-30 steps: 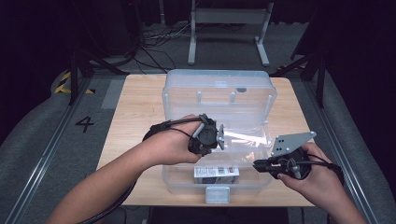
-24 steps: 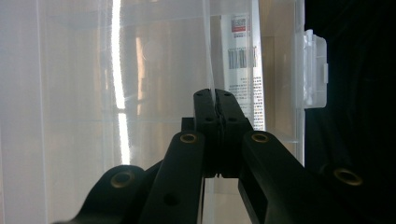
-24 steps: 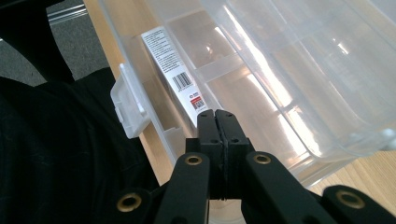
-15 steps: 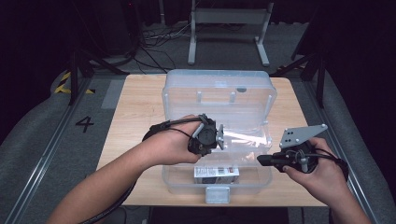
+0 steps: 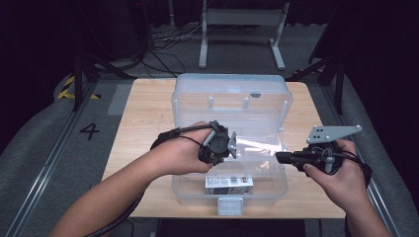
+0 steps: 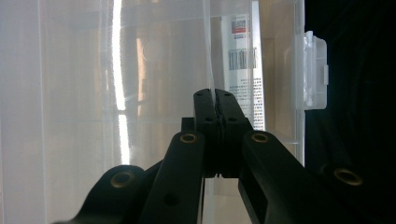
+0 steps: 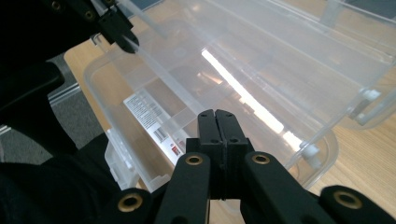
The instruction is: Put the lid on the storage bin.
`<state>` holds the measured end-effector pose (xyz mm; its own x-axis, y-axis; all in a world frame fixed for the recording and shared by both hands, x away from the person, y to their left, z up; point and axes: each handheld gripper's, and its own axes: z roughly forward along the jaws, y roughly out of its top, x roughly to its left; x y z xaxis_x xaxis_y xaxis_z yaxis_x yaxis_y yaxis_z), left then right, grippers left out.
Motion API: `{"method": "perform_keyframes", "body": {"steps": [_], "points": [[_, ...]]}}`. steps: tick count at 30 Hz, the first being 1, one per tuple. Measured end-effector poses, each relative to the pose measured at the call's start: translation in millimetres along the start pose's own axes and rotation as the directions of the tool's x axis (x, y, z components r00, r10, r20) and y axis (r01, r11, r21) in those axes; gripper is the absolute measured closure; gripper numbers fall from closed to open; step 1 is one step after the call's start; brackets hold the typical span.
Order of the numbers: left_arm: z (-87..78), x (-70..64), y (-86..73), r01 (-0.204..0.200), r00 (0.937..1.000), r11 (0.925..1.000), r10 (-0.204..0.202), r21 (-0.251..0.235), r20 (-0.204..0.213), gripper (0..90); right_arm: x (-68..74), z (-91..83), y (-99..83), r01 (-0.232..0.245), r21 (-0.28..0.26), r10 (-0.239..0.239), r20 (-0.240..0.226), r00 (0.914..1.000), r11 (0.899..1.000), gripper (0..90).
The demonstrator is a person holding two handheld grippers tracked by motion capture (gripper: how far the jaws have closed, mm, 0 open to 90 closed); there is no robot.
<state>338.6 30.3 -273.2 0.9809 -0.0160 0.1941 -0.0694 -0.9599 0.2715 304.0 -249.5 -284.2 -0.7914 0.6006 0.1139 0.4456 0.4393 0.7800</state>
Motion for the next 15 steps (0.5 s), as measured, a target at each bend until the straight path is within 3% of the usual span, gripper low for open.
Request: {"method": "perform_keyframes", "body": {"steps": [5, 15], "points": [[0.1, -1.0, 0.0, 0.003, 1.0000, 1.0000, -0.003, 0.002, -0.003, 89.0, -6.8, -1.7, 0.9, -0.029, -0.054, 0.030, 0.015, 0.9994, 0.998, 90.0], [0.0, -2.1, -2.9, 0.008, 0.9999, 0.9999, -0.008, -0.011, -0.006, 89.0, -20.9, -0.8, 0.2, -0.044, -0.150, 0.053, 0.058, 0.9969, 0.988, 90.0]]}}
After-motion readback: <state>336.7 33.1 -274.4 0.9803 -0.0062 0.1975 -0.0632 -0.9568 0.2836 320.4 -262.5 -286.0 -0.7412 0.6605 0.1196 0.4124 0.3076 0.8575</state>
